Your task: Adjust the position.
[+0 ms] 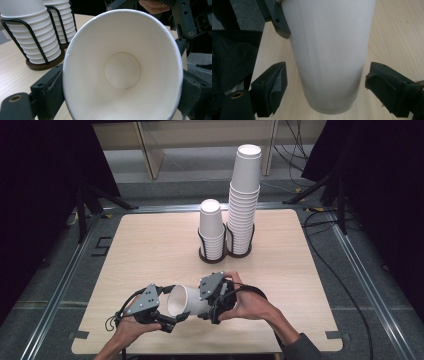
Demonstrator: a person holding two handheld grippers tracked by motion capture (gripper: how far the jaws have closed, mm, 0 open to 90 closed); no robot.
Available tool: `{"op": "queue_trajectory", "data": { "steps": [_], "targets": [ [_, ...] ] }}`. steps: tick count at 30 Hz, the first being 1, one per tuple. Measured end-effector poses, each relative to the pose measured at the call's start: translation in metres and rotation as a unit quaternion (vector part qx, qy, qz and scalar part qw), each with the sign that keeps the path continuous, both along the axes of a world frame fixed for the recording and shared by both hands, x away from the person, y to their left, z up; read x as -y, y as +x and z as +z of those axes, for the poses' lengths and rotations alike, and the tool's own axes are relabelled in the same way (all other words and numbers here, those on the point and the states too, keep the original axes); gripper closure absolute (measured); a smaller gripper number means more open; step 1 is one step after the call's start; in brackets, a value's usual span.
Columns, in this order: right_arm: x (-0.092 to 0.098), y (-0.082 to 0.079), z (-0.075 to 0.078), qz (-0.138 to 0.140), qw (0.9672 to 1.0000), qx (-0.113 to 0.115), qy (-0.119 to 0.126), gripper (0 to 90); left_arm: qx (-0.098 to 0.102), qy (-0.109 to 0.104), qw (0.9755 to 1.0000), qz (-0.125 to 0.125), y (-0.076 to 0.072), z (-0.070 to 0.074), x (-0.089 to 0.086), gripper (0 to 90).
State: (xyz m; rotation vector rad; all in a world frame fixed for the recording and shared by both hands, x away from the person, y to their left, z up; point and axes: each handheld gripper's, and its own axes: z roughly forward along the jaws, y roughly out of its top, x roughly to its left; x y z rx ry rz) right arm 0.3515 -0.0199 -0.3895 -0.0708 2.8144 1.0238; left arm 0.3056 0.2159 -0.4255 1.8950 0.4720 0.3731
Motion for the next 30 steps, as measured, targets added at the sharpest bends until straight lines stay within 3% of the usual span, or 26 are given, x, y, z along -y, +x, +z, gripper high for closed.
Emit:
{"op": "queue_trajectory", "data": {
  "steps": [8,9,11,16,17,19,23,24,25,28,30],
  "targets": [
    [-0.007,0.001,-0.010,0.009,0.9999,-0.010,-0.002,17.1,0.002,0.032,0.9995,-0.005,-0.004,0.002,0.005,10.2],
    [-0.008,0.001,-0.011,0.014,0.9999,-0.003,-0.002,17.6,0.002,0.040,0.9992,-0.007,-0.005,0.003,0.005,10.2],
    [-0.010,0.000,-0.014,0.012,0.9998,-0.014,0.000,17.9,0.002,0.040,0.9991,-0.010,-0.006,0.003,0.007,10.1],
    [-0.013,0.002,-0.020,0.032,0.9994,-0.012,0.000,20.0,0.001,0.032,0.9994,-0.016,-0.006,0.002,0.009,9.6],
    [-0.013,0.002,-0.021,0.026,0.9994,-0.025,-0.001,20.2,-0.002,0.031,0.9994,-0.016,-0.006,0.003,0.008,9.4],
    [-0.014,0.005,-0.024,0.040,0.9988,-0.025,0.013,20.9,-0.001,0.015,0.9997,-0.017,-0.005,0.001,0.006,8.2],
    [-0.009,0.009,-0.024,0.038,0.9969,-0.051,0.045,21.1,-0.006,-0.043,0.9990,-0.010,-0.002,-0.003,0.001,6.1],
    [-0.007,0.010,-0.024,0.036,0.9960,-0.058,0.058,21.2,-0.007,-0.069,0.9976,-0.008,-0.001,-0.004,0.001,5.1],
    [-0.005,0.011,-0.024,0.034,0.9944,-0.069,0.072,21.2,-0.010,-0.077,0.9970,0.000,-0.001,-0.004,-0.001,3.5],
    [0.000,0.016,-0.022,0.030,0.9900,-0.085,0.108,21.3,-0.020,-0.123,0.9922,0.008,-0.001,-0.006,-0.002,4.4],
    [0.002,0.017,-0.020,0.027,0.9871,-0.094,0.127,21.2,-0.013,-0.130,0.9914,0.009,-0.001,-0.006,-0.002,8.5]
  ]
}}
